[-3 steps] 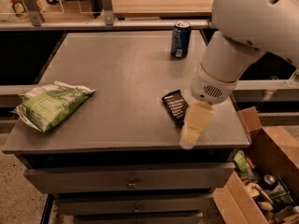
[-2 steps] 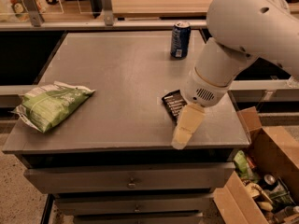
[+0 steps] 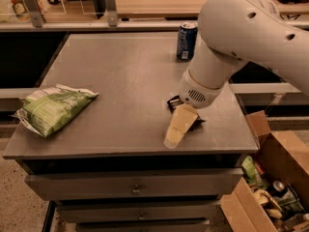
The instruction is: Move rxbar chocolate near pepsi can
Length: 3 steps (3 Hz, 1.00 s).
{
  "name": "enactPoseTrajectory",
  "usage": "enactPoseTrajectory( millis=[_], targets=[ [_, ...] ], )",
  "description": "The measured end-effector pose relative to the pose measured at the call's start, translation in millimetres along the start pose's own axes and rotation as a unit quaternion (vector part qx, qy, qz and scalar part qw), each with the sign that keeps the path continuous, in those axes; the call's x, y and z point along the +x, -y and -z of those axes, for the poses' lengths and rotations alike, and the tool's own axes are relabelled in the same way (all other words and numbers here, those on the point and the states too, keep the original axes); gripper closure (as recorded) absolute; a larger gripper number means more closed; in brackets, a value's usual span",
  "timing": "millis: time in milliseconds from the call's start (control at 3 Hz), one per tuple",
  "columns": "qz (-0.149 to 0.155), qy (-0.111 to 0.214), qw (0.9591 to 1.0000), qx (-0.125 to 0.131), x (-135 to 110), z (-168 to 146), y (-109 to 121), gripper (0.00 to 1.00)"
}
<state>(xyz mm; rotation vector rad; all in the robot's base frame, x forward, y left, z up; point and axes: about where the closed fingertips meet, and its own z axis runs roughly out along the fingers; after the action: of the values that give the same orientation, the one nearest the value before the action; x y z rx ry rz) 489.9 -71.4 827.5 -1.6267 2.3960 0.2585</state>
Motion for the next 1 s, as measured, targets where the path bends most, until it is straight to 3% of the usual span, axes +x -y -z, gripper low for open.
enactPoseTrajectory(
  millis=[667,1000],
  targets=[
    [0.000,-0.001,0.9993,0.037,-9,-10,13,0.00],
    [-0.019,-0.006,0.9988,0.045,-6,-14,21,0.00]
  ],
)
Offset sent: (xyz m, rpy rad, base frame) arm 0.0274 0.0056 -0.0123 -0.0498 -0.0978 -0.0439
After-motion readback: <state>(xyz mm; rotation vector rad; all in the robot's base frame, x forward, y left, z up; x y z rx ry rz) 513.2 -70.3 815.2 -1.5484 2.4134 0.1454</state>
